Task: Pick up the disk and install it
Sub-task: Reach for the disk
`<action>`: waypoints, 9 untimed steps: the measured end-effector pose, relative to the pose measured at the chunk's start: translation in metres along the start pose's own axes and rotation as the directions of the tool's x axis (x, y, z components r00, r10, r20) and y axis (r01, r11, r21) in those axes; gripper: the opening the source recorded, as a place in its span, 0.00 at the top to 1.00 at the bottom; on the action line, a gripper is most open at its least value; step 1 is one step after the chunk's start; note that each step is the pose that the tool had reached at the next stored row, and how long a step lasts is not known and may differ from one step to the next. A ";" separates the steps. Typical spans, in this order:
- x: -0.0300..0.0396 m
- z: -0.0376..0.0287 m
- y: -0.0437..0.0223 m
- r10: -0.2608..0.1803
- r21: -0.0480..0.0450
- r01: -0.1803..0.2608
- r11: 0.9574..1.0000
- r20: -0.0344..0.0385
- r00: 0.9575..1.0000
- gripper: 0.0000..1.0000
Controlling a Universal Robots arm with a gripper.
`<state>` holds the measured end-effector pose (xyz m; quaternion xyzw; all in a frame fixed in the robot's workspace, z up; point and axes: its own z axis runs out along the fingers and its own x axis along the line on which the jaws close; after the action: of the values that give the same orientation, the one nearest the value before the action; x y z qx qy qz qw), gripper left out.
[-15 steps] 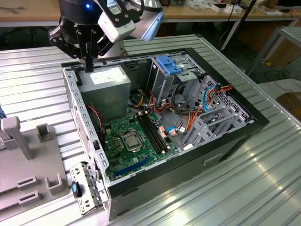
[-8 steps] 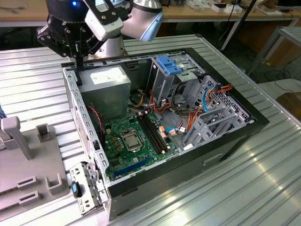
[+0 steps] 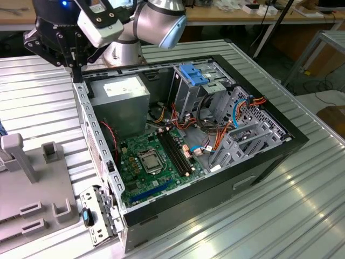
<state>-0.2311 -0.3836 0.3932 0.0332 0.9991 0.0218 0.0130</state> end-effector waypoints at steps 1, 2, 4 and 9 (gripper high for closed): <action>0.0033 -0.0002 0.0000 0.000 0.000 0.000 1.000 0.000 1.000 0.89; 0.0056 -0.0002 0.0001 0.000 0.000 0.000 1.000 0.000 1.000 0.89; 0.0170 -0.0004 -0.0001 0.000 0.000 0.000 1.000 0.000 1.000 0.89; 0.0341 -0.0008 0.0010 0.000 0.000 0.000 1.000 0.000 1.000 0.89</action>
<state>-0.2651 -0.3803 0.3932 0.0332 0.9991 0.0217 0.0130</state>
